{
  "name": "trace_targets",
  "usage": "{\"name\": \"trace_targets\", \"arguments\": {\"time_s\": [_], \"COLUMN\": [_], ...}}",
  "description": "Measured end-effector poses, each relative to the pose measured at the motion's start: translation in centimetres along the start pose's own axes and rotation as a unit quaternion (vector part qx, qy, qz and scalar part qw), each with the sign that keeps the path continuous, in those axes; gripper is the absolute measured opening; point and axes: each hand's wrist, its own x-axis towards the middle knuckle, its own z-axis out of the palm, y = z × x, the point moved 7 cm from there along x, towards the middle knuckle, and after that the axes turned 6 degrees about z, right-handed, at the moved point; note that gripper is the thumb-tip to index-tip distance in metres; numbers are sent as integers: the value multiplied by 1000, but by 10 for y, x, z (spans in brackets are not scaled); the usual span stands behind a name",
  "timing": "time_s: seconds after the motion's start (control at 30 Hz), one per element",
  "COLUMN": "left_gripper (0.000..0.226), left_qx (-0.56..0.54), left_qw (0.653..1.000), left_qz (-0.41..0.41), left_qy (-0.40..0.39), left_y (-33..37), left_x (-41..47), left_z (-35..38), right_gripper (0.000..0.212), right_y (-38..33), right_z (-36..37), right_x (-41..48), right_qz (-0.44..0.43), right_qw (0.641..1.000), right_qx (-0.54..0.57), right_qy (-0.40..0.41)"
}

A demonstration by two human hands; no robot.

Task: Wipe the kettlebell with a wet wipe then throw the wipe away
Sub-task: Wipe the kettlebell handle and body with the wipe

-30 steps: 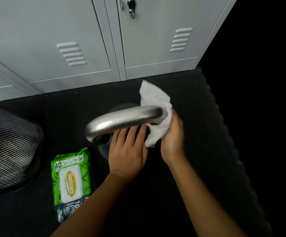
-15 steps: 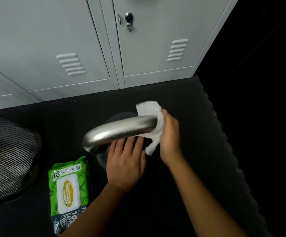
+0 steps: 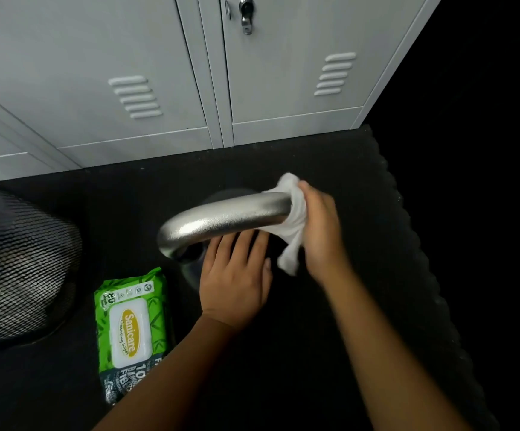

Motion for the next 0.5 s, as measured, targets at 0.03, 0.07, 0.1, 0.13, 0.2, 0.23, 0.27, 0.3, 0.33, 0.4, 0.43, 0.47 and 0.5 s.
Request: {"name": "trace_targets", "arguments": {"time_s": [0.03, 0.07, 0.1, 0.13, 0.2, 0.23, 0.27, 0.3, 0.33, 0.4, 0.43, 0.47, 0.5], "left_gripper": [35, 32, 31, 32, 33, 33, 34, 35, 37, 40, 41, 41, 40], "left_qx": [0, -1, 0, 0, 0, -2, -4, -8, -11, -13, -14, -16, -19], "left_qw": [1000, 1000, 1000, 1000, 1000, 1000, 1000, 1000, 1000, 1000, 1000, 1000, 1000], "left_qz": [2, 5, 7, 8, 9, 11, 13, 12, 9, 0, -1, 1, 2], "left_qy": [1, 3, 5, 5, -4, -8, -10, -10, -11, -12, -15, -17, -16], "left_y": [1, 1, 2, 1, 1, 0, 0, 0, 0, -1, -1, -1, -1], "left_x": [0, 0, -1, -1, -2, -2, -2, -1, -1, 0, 1, 1, 1], "left_z": [0, 0, 0, 1, 2, 3, 3, 2, 2, 0, 0, 0, 0], "right_gripper": [25, 27, 30, 33, 35, 33, 30, 28, 28, 30, 29, 29, 29], "right_y": [-15, -31, -43, -49, -48, -49, -50, -43, -31, -10, 1, 13, 17], "right_z": [6, 15, 28, 41, 56, 56, 49, 40, 32, 12, 5, -3, -4], "right_x": [5, 8, 6, 2, -10, -18, -29, -38, -40, -20, -6, 9, 17], "right_qz": [9, -6, -33, -78, -188, -260, -330, -368, -367, -240, -132, -27, 55], "right_qw": [996, 977, 940, 887, 800, 799, 811, 821, 843, 944, 983, 997, 996], "right_qx": [-82, -196, -317, -429, -554, -536, -481, -436, -393, -216, -105, -44, -44], "right_qy": [-40, -81, -123, -153, -132, -88, -45, -28, -33, -70, -76, -57, -53]}}
